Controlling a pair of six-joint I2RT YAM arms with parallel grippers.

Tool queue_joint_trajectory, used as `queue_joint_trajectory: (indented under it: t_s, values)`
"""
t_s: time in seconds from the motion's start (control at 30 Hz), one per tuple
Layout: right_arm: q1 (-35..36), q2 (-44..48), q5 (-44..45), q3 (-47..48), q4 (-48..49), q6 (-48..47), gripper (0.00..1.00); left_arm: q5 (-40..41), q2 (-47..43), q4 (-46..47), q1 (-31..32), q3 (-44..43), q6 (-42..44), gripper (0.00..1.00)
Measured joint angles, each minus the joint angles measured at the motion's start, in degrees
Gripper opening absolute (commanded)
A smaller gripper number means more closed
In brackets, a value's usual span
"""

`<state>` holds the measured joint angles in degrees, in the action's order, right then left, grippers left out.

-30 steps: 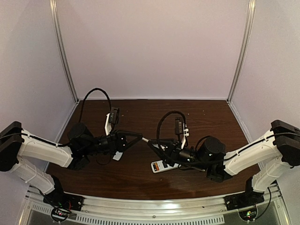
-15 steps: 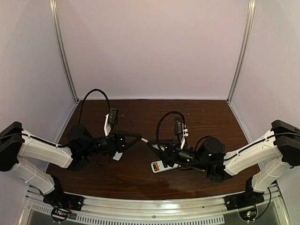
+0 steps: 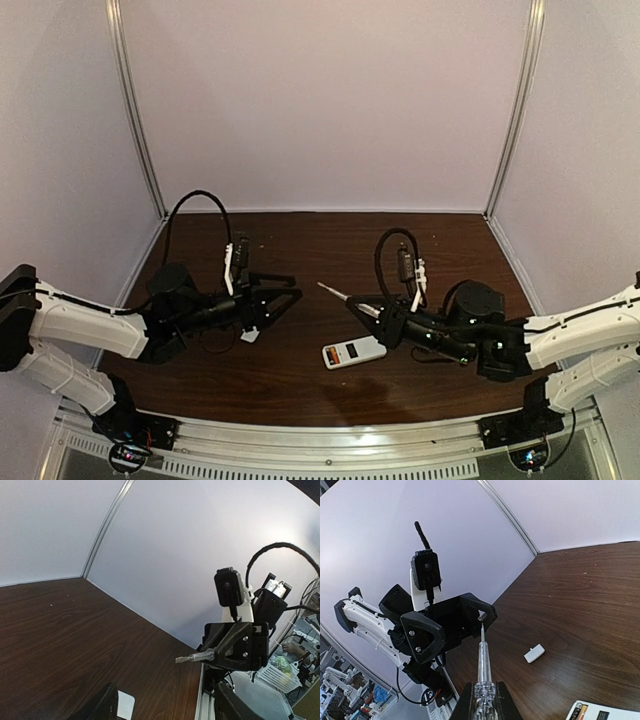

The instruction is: Unload the batteries from the remote control

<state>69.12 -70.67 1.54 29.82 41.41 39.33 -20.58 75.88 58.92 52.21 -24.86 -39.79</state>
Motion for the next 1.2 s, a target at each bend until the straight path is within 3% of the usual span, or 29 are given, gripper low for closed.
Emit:
queue_joint_trajectory:
  t_s: [0.37,0.6,0.7,1.2]
  values:
    - [0.0,14.8,6.6,2.2,-31.9,0.2,0.0,7.8,-0.1,-6.7,0.0,-0.1,17.3,0.79]
    - [-0.2,14.7,7.3,9.6,-47.6,0.9,0.0,10.0,6.3,-4.0,0.0,0.0,26.9,0.88]
    - [-0.8,13.3,6.7,12.3,-52.3,1.0,0.0,8.8,9.4,-6.0,0.0,-0.7,30.8,0.97]
    - [-5.7,8.4,0.2,16.0,-63.0,-0.2,0.0,-2.7,21.0,-10.3,0.0,-4.0,43.0,0.97]
